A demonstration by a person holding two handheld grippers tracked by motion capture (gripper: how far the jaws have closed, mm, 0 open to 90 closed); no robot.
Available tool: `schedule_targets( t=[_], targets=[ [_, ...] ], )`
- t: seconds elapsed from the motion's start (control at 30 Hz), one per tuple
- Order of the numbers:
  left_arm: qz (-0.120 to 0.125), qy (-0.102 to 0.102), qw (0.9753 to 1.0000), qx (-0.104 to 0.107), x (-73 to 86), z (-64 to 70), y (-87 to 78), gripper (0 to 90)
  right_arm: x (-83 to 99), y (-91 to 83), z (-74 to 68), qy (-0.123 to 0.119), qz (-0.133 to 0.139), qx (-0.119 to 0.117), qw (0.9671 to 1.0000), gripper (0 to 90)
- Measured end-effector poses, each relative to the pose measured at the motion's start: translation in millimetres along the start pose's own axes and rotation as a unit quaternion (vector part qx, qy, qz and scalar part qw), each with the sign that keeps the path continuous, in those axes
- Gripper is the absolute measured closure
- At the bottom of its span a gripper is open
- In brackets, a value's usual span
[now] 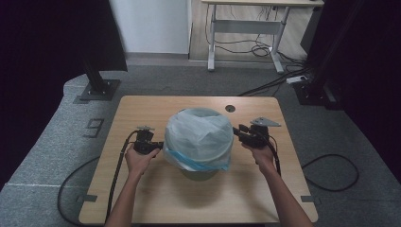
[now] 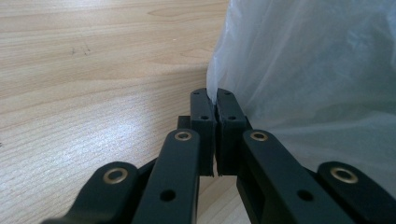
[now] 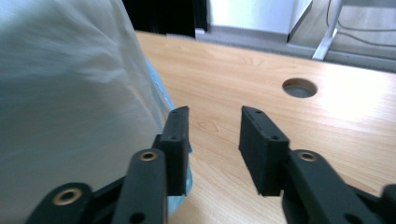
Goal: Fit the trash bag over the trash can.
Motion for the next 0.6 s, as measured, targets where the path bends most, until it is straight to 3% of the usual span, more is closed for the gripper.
schedule_targets(
  t=[0.13, 0.3, 0.43, 0.6],
  targets=[
    [0.005, 0.002, 1.0000, -0.001, 0.5, -0.7, -4.7, 87.7, 8.8, -31.7, -8.3, -0.001, 0.019, -0.030, 0.9994, 53.2],
    [0.011, 0.000, 0.9999, -0.002, -1.0, -3.0, -9.7, 88.0, 31.6, -68.7, -42.9, -0.012, 0.033, -0.111, 0.9932, 46.0],
    [0.011, -0.001, 0.9999, -0.004, -1.3, -2.7, -11.2, 88.0, 41.5, -84.1, -71.7, -0.026, 0.032, -0.159, 0.9865, 41.3],
    [0.010, 0.002, 0.9999, -0.005, -1.1, -1.4, -11.6, 88.1, 44.9, -82.6, -97.2, -0.038, 0.025, -0.177, 0.9832, 36.3]
  ],
)
Point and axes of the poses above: each handheld gripper's, and its own axes: y roughly forward along the jaws, x roughly out of its underside, z roughly to its right, the point moved 9 cm from there along y, roughly forward along the jaws, and after that the axes turned 3 degrees about y, right-handed, at the moved point
